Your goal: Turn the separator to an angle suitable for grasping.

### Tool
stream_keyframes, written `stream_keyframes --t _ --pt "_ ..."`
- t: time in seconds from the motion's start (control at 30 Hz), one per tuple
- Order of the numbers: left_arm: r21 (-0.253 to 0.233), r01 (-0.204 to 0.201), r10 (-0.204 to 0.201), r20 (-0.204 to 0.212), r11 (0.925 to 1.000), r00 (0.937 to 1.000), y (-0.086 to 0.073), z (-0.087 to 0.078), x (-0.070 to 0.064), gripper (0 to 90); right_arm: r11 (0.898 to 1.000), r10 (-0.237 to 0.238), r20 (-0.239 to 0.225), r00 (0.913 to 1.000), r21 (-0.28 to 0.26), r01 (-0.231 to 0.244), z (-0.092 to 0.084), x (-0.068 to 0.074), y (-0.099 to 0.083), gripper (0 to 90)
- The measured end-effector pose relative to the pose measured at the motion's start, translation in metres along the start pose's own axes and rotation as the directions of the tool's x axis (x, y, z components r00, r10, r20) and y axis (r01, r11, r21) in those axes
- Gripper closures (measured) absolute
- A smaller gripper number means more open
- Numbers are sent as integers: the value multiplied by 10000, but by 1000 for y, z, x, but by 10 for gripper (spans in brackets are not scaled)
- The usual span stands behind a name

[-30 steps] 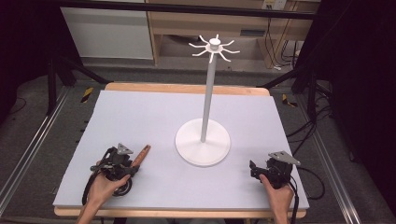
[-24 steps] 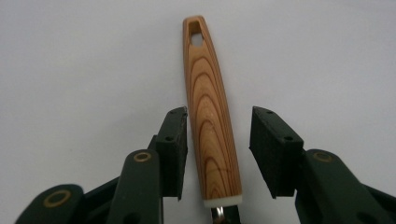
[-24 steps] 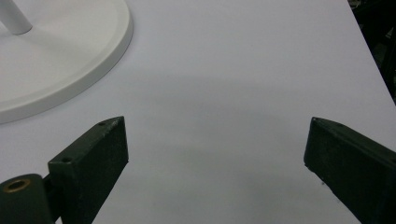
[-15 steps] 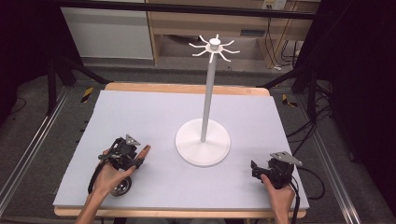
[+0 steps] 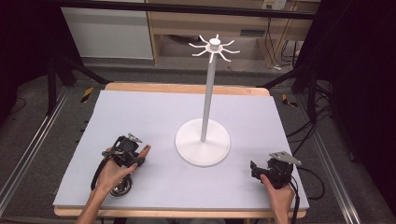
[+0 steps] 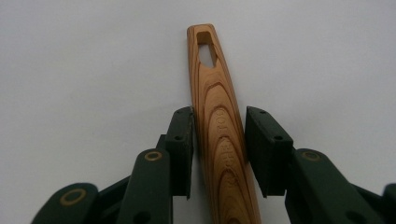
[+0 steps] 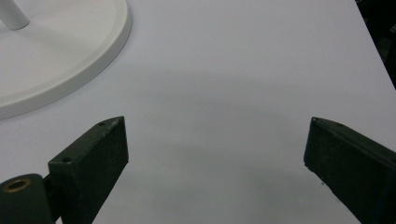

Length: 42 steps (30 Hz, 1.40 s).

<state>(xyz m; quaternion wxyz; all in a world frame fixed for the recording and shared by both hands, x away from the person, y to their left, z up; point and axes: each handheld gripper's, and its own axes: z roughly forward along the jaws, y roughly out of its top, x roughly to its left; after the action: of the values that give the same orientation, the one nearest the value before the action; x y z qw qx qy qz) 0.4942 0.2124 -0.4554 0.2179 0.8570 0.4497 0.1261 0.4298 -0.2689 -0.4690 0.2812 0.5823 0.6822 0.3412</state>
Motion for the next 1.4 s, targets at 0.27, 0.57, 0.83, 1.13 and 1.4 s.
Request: stream_keyframes --t 0.27,0.57,0.83,1.13,1.4 --pt "553 79 -72 -135 9984 9999 7 2 -3 618 10000 14 -3 10000 -9 -14 0 -1 0 68" --pt "436 383 -383 -9 9983 9993 5 1 -1 639 10000 -4 -44 10000 56 5 1 -1 0 68" --pt "312 528 -532 133 9981 9985 4 1 3 671 9999 87 -34 10000 120 -86 1 -3 0 68" --pt "259 278 -285 283 9993 9992 3 -1 5 672 9999 11 -64 10000 159 -10 2 -2 0 68" --pt "-211 170 -163 305 9996 9994 1 -13 4 673 9999 -24 -61 10000 146 25 1 -2 -1 68"
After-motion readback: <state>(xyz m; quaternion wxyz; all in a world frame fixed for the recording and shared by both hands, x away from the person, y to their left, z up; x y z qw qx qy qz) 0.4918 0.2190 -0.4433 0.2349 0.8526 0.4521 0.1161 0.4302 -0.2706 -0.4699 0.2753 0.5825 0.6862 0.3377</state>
